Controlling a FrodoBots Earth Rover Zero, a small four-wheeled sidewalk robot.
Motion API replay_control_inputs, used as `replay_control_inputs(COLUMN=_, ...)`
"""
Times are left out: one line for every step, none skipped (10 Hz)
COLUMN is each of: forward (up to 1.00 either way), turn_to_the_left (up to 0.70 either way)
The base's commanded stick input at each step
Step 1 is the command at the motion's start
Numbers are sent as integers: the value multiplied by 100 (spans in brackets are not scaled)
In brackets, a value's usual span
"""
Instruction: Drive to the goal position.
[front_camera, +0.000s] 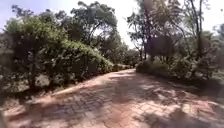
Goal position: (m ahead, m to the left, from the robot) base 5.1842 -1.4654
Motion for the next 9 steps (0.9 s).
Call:
replay_control_inputs(forward=30, turn_to_the_left=0)
replay_control_inputs(forward=30, turn_to_the_left=0)
replay_control_inputs(forward=30, turn_to_the_left=0)
replay_control_inputs(forward=30, turn_to_the_left=0)
replay_control_inputs(forward=30, turn_to_the_left=0)
replay_control_inputs(forward=30, turn_to_the_left=0)
replay_control_inputs(forward=30, turn_to_the_left=0)
replay_control_inputs(forward=30, turn_to_the_left=0)
replay_control_inputs(forward=30, turn_to_the_left=0)
